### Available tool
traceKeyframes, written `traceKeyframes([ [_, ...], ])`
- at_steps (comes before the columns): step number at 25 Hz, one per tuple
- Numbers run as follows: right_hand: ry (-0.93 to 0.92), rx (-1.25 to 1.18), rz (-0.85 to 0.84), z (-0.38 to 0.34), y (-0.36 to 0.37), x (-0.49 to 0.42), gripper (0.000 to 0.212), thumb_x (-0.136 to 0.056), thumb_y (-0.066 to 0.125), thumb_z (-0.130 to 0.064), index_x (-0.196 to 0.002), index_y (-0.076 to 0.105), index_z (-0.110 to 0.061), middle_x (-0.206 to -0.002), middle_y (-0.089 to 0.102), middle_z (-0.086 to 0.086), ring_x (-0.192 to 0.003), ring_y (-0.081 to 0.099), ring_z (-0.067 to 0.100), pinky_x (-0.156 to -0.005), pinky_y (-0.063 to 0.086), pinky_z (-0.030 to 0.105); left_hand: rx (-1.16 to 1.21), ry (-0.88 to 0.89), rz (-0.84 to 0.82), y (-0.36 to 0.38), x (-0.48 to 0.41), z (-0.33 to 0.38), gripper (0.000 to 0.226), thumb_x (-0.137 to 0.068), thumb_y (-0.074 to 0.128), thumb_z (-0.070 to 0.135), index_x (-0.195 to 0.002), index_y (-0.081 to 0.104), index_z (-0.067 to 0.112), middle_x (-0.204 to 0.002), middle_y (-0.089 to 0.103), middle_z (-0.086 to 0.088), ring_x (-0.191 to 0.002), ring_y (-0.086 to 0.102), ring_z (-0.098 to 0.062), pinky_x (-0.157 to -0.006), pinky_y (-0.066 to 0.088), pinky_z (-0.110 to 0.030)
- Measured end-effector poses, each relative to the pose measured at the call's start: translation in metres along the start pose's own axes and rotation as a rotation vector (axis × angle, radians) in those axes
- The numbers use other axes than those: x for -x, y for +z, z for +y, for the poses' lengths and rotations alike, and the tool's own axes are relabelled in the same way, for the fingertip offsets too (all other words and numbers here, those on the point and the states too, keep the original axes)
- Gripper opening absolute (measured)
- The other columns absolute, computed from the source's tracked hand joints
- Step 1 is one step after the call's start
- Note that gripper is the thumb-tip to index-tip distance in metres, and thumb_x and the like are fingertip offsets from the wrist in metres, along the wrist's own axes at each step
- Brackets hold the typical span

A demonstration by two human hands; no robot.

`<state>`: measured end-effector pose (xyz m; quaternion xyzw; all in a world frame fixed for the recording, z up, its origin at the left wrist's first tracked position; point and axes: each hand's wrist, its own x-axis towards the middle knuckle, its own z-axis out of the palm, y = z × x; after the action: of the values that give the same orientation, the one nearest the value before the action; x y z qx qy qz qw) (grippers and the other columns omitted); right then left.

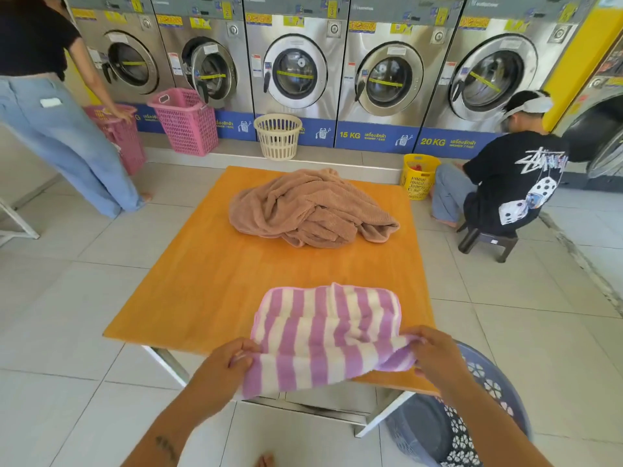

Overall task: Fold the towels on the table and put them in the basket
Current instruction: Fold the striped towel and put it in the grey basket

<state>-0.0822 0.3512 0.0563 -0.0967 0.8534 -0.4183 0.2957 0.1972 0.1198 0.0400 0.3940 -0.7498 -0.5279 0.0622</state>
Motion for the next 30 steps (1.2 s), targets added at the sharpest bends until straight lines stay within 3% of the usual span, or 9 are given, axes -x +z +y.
traceKeyframes([
  [3,-0.033,0.004,0.054,0.010,0.006,0.004,0.030,-0.089,0.051,-0.005,-0.093,0.067,-0.029,-0.095,0.071,0.008,-0.084,0.065,0.024,-0.071,0.054,0.037,0.116,-0.027,0.059,0.006,0.006,-0.008,0.044,-0.097,0.051,0.002,-0.087,0.074,0.038,-0.106,0.072,0.010,-0.100,0.064,-0.013,-0.077,0.047,-0.020],
  [7,-0.116,-0.104,0.121,-0.030,-0.010,-0.003,0.017,-0.092,0.054,-0.007,-0.088,0.065,-0.019,-0.091,0.068,0.014,-0.075,0.058,0.025,-0.061,0.042,0.031,0.348,-0.116,0.155,-0.018,-0.002,0.018,0.030,-0.096,0.058,0.007,-0.098,0.077,0.029,-0.107,0.075,0.004,-0.108,0.066,-0.022,-0.088,0.052,-0.034],
  [10,-0.185,-0.298,0.120,-0.071,-0.027,-0.001,0.019,-0.094,0.051,-0.007,-0.085,0.063,-0.018,-0.080,0.063,0.012,-0.064,0.053,0.022,-0.056,0.038,0.028,0.594,-0.109,-0.124,-0.054,-0.010,0.054,0.042,-0.085,0.069,-0.002,-0.121,0.068,0.021,-0.119,0.070,-0.008,-0.104,0.065,-0.025,-0.088,0.052,-0.037],
  [14,-0.251,-0.144,0.150,-0.126,-0.043,-0.021,0.032,-0.092,0.047,0.000,-0.073,0.066,-0.019,-0.075,0.060,0.008,-0.066,0.051,0.022,-0.059,0.037,0.030,-0.021,0.044,-0.085,-0.087,-0.048,0.095,0.043,-0.083,0.070,-0.005,-0.117,0.069,0.023,-0.112,0.067,0.006,-0.097,0.063,-0.007,-0.073,0.049,-0.017],
  [18,-0.121,-0.092,0.118,-0.169,-0.043,-0.054,0.037,-0.092,0.046,0.004,-0.070,0.070,-0.013,-0.087,0.066,0.011,-0.083,0.056,0.028,-0.067,0.044,0.036,-0.225,0.137,0.022,-0.109,-0.103,0.121,0.009,-0.089,0.064,0.016,-0.086,0.073,0.018,-0.081,0.068,-0.005,-0.073,0.061,-0.017,-0.061,0.044,-0.028],
  [22,-0.084,-0.129,-0.030,-0.214,-0.043,-0.054,0.019,-0.091,0.058,0.005,-0.102,0.072,-0.002,-0.110,0.069,0.015,-0.091,0.066,0.028,-0.085,0.056,0.041,-0.293,0.198,0.146,-0.125,-0.136,0.162,0.031,-0.098,0.055,0.023,-0.070,0.055,0.010,-0.064,0.048,0.000,-0.061,0.045,-0.016,-0.050,0.030,-0.029],
  [24,-0.137,-0.110,-0.123,-0.233,-0.048,-0.048,0.038,-0.086,0.058,0.013,-0.122,0.064,0.000,-0.118,0.066,0.020,-0.094,0.065,0.032,-0.087,0.054,0.040,-0.313,0.255,0.186,-0.135,-0.148,0.183,0.031,-0.099,0.053,0.024,-0.073,0.058,0.008,-0.065,0.051,0.000,-0.064,0.049,-0.018,-0.048,0.034,-0.027],
  [26,-0.243,0.145,-0.024,-0.251,-0.053,-0.043,0.051,-0.080,0.059,0.018,-0.124,0.065,-0.007,-0.116,0.063,0.022,-0.088,0.062,0.033,-0.079,0.053,0.036,-0.390,0.313,0.227,-0.147,-0.156,0.197,0.036,-0.099,0.053,0.029,-0.071,0.058,0.006,-0.066,0.050,-0.003,-0.068,0.048,-0.021,-0.051,0.031,-0.030],
  [30,-0.514,0.576,0.428,-0.270,-0.069,-0.023,0.035,-0.084,0.050,0.002,-0.103,0.076,-0.013,-0.094,0.064,0.013,-0.084,0.057,0.031,-0.061,0.042,0.029,-0.400,0.581,0.315,-0.162,-0.157,0.222,0.039,-0.099,0.055,0.030,-0.066,0.053,0.008,-0.077,0.049,-0.004,-0.071,0.045,-0.018,-0.062,0.029,-0.033],
])
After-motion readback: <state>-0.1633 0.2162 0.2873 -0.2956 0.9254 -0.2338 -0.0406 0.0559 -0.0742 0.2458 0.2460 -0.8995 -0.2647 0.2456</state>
